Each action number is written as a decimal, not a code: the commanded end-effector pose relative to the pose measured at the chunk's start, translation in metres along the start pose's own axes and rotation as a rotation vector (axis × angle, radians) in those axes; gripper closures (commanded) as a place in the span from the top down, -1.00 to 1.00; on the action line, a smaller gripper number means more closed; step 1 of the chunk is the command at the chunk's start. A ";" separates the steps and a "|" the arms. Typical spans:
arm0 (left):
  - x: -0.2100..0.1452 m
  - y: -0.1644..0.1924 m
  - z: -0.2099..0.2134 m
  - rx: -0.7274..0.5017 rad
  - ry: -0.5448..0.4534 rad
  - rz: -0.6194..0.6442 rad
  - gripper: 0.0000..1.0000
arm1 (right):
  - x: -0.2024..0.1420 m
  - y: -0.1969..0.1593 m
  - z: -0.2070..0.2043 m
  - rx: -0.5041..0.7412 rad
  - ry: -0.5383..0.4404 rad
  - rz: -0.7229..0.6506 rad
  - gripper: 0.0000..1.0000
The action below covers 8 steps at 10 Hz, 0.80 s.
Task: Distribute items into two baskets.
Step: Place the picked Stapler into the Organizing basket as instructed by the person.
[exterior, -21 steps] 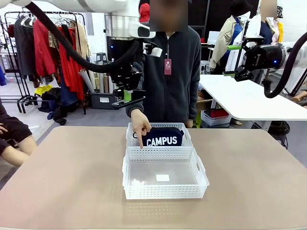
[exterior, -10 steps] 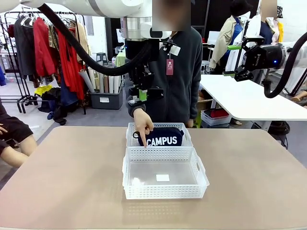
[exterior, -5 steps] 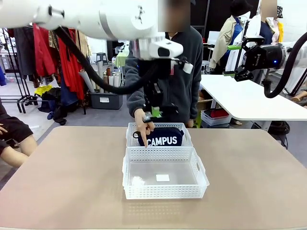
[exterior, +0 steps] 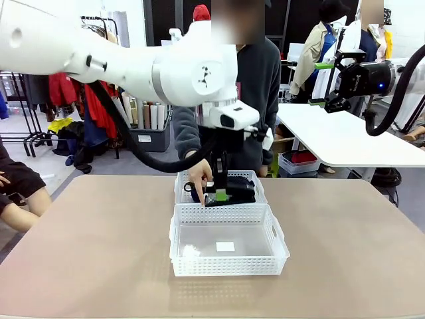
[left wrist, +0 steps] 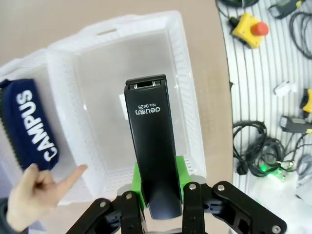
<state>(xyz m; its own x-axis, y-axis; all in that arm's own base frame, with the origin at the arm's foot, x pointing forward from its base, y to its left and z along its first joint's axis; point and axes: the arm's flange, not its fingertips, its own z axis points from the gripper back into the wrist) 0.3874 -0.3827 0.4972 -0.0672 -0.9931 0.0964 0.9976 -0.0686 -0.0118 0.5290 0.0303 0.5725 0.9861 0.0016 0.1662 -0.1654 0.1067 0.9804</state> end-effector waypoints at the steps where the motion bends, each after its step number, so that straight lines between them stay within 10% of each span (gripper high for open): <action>1: -0.009 0.001 -0.021 0.013 0.054 -0.046 -1.00 | -0.001 0.002 0.000 0.003 -0.002 0.004 1.00; 8: 0.001 0.007 -0.055 0.062 0.066 -0.092 -1.00 | -0.001 0.002 0.000 0.003 -0.002 0.004 1.00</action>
<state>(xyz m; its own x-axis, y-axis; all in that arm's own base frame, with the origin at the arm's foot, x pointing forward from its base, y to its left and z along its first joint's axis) 0.3954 -0.3919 0.4379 -0.1592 -0.9866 0.0369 0.9857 -0.1567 0.0617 0.5290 0.0303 0.5725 0.9861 0.0016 0.1662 -0.1654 0.1067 0.9804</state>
